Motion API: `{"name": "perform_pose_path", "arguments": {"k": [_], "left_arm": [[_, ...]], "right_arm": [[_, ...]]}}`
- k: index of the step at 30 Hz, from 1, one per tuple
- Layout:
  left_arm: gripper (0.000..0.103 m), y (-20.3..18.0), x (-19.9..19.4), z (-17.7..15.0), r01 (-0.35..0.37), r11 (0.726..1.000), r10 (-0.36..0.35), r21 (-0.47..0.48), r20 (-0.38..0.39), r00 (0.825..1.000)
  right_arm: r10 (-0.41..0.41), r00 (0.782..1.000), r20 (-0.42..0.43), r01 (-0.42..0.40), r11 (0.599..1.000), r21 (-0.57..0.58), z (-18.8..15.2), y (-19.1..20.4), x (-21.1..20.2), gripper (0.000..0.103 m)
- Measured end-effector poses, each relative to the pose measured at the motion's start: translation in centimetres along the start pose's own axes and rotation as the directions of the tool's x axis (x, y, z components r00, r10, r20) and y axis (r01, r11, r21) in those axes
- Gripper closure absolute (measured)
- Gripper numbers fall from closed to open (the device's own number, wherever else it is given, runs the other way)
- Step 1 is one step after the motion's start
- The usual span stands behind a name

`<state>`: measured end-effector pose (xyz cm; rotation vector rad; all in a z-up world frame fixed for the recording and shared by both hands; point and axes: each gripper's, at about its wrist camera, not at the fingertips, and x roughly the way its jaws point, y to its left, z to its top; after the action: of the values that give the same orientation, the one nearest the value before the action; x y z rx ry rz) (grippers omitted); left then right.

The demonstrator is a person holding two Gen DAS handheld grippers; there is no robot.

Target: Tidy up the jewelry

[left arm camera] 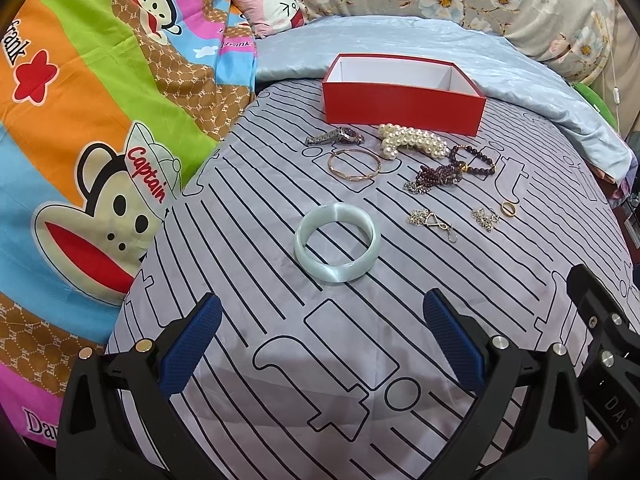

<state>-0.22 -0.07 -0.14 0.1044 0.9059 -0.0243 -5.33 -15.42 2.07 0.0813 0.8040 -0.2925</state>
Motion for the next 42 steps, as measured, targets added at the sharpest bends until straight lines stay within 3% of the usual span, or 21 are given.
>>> {"name": "perform_pose_path", "arguments": {"k": [29, 42], "left_arm": [[0.005, 0.3, 3.1, 1.1, 0.025, 1.0, -0.026, -0.018, -0.04, 0.999], [0.005, -0.3, 7.5, 2.9, 0.026, 0.999, -0.028, -0.026, -0.069, 0.997]], "right_arm": [[-0.003, 0.999, -0.033, 0.003, 1.0, 0.004, 0.4, -0.3, 2.7, 0.005], [-0.014, 0.998, -0.058, 0.015, 1.0, 0.012, 1.3, -0.8, 5.4, 0.005]]}}
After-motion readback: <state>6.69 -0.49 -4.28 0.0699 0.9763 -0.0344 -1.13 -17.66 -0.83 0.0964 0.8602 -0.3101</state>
